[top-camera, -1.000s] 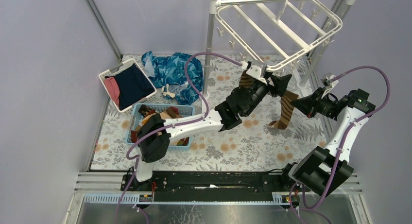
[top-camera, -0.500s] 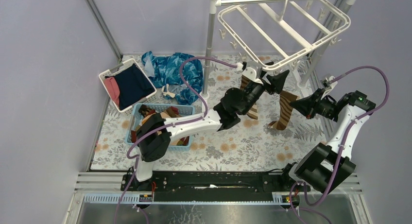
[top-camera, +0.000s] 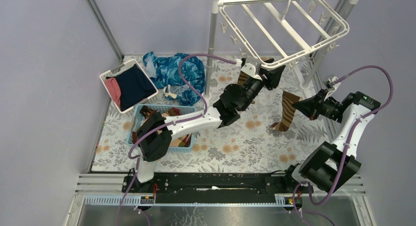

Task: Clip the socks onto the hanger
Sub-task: Open the clamp at the hanger.

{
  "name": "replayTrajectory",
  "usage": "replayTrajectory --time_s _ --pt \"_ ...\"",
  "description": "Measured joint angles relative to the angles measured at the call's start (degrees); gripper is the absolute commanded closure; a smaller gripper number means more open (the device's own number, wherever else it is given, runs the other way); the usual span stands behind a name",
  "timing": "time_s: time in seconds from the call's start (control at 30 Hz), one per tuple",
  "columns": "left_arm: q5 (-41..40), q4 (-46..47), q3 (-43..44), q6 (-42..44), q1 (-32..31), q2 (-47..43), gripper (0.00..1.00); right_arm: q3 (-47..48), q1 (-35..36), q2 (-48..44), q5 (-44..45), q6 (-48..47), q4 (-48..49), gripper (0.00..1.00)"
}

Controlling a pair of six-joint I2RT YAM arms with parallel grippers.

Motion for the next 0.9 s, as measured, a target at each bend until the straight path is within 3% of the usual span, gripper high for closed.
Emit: replayTrajectory --time_s 0.2,0.37,0.6,0.73,0.9 --pt "1.14 -0.11 0.00 -1.51 0.00 0.00 0.63 0.00 0.11 0.00 0.02 -0.68 -0.20 1.00" --pt "1.73 -1.18 -0.33 -4.57 0.04 -0.44 0.65 0.07 2.32 0.00 0.07 -0.72 -0.26 1.00" --pt "3.02 -4.44 -0.66 -10.82 0.61 -3.08 0.38 2.54 5.62 -0.02 0.22 -0.68 -0.35 1.00" --pt "3.54 -4.83 -2.23 -13.05 0.85 -5.66 0.33 2.97 5.84 -0.52 0.22 -0.24 0.15 1.00" --pt "3.67 -4.81 -5.25 -14.47 1.14 -8.50 0.34 2.97 5.88 -0.76 0.20 0.04 0.31 1.00"
